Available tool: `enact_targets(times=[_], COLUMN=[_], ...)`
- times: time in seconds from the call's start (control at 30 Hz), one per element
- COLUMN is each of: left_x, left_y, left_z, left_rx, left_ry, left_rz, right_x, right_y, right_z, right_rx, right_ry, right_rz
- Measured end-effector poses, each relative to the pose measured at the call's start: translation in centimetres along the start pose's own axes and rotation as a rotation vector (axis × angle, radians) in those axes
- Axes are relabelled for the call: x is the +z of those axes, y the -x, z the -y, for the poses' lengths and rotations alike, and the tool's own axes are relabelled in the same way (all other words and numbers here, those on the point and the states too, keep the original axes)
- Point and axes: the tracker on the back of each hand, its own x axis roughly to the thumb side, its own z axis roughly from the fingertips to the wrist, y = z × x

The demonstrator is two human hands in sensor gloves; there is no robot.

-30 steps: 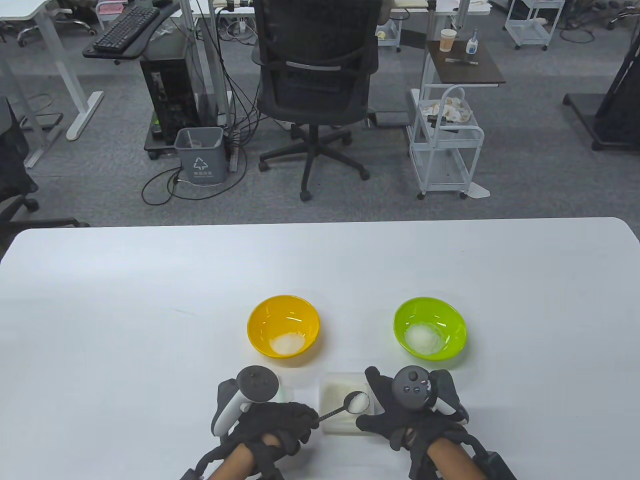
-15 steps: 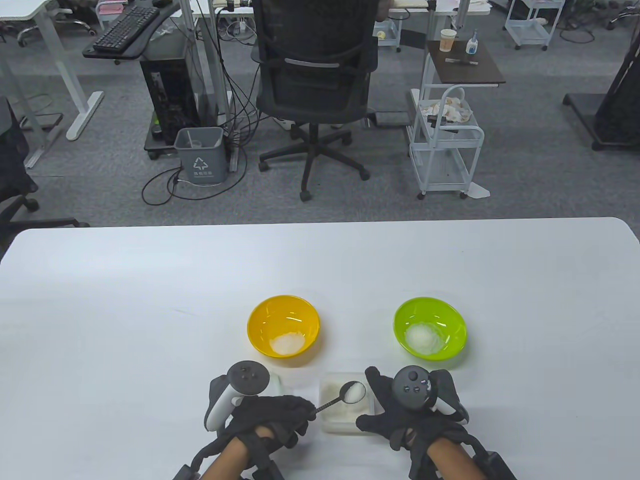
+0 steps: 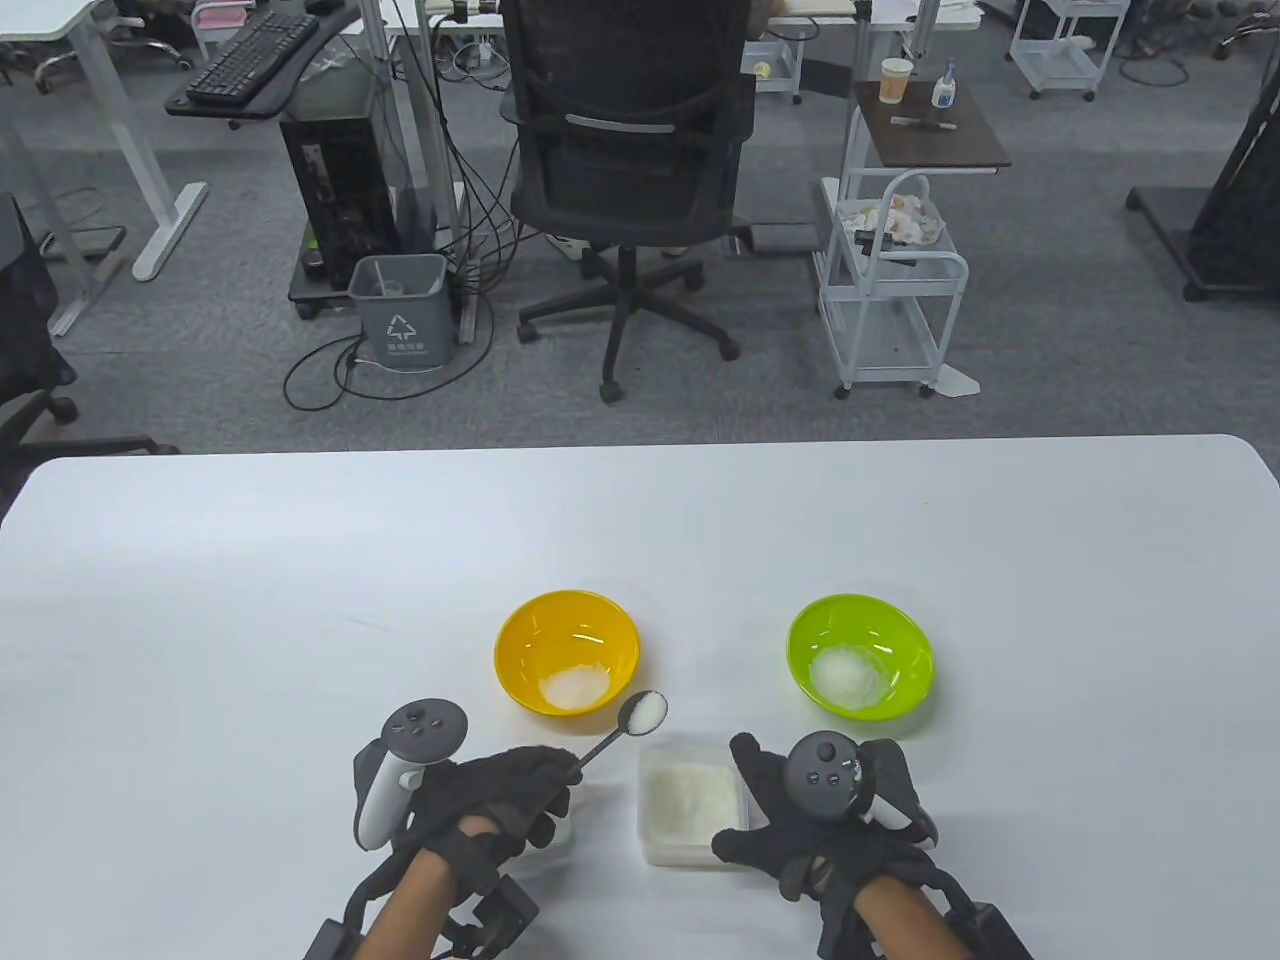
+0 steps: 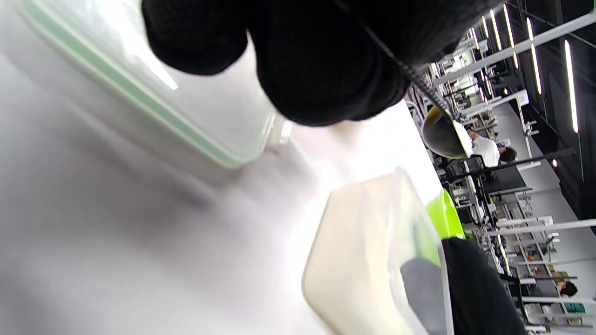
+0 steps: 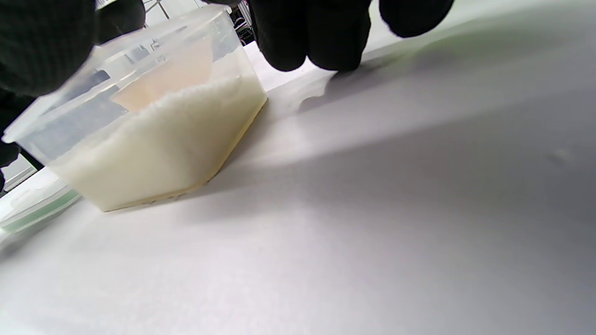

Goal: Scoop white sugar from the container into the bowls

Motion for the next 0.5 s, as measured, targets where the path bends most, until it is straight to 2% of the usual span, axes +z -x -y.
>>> enact_targets(times=[0.5], left_x=[-0.2], left_y=[1.3], left_z=[-3.0], left_rx=[0.039], left_ry=[-0.14], left_rz=[-0.069], right_x=[0.0], right_y=[0.0], right_z=[0.0], right_rx=[0.0], right_ry=[0.0], right_rz=[-0.001])
